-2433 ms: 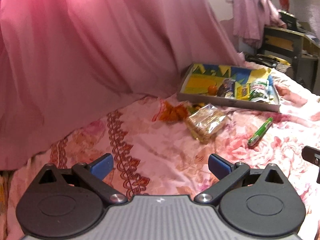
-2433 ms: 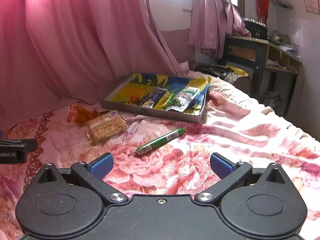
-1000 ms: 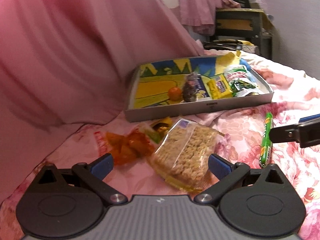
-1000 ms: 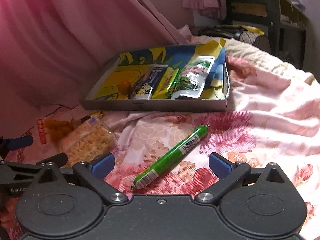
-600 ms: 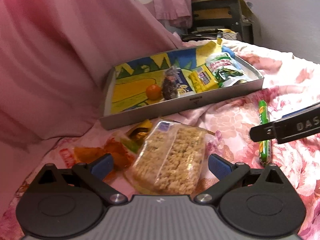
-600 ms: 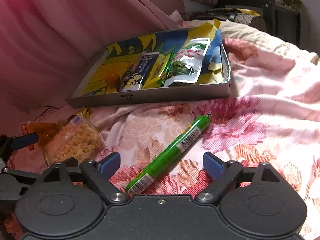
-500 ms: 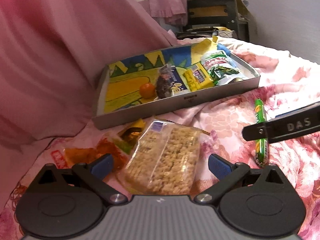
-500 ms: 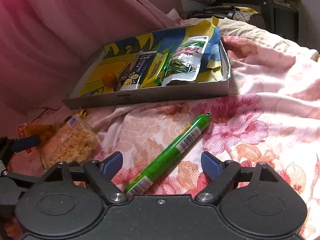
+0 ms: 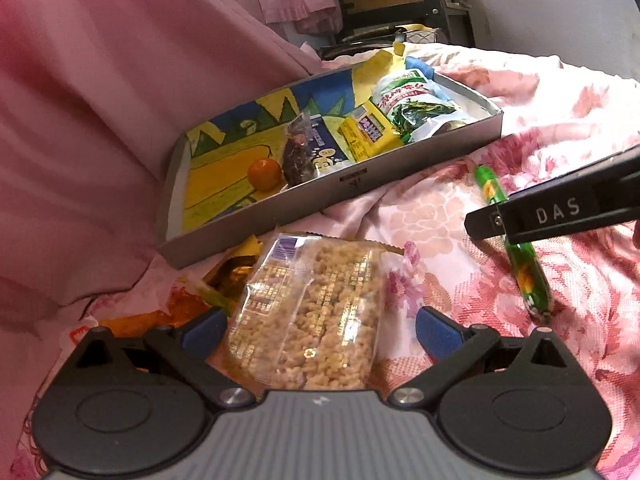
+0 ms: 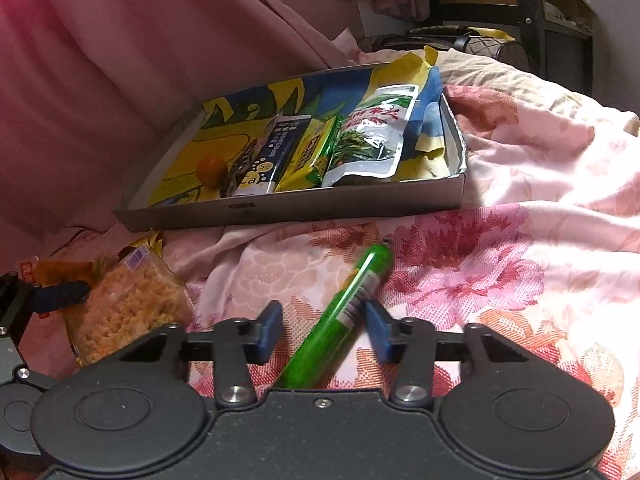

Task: Organize snacks

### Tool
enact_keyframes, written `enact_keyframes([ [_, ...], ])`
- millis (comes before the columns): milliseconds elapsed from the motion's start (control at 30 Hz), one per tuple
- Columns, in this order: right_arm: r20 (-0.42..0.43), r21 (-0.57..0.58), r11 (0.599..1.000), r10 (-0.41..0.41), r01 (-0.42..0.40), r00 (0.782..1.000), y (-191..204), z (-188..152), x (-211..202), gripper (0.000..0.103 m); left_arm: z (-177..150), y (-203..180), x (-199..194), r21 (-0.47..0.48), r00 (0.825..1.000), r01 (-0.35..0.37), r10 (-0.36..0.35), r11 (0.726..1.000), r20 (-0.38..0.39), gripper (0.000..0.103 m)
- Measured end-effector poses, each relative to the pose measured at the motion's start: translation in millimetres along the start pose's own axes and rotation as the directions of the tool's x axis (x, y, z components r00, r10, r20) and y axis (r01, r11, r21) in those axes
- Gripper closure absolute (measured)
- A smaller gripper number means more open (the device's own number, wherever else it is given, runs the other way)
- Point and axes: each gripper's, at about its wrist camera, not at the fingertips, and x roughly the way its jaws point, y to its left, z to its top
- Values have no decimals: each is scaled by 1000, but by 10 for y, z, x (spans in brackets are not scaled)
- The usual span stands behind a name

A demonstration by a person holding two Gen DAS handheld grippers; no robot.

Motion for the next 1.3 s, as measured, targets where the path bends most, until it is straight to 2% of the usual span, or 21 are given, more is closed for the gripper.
enact_keyframes([
  [167,-6,-16,1000,10,-10,1000,30,-16,6,75,18,44,9,-20,999,21,-21,1000,-32,14],
  [233,-11,-23,1000,19,-19,1000,50,-20,2,77,23,35,-2,-25,998,34,-35,999,-44,19],
  [367,-26,-29,999,42,-43,999,71,-25,-10,78,28,-14,-29,-26,997,35,-37,999,-70,20],
  [533,-55,-21,998,64,-65,996,55,-36,-42,79,-1,19,-94,-92,992,58,-68,994,-111,21],
  [733,-101,-19,996,86,-89,991,34,-88,-136,79,-90,93,-202,-206,978,82,-119,975,-172,21],
  [1000,-140,-67,991,105,-115,985,109,-179,-256,79,-148,57,-316,-217,973,47,-94,975,-210,19],
  [1300,-136,-91,990,99,-112,986,132,-177,-230,79,-154,79,-246,-217,978,40,-83,975,-193,13],
])
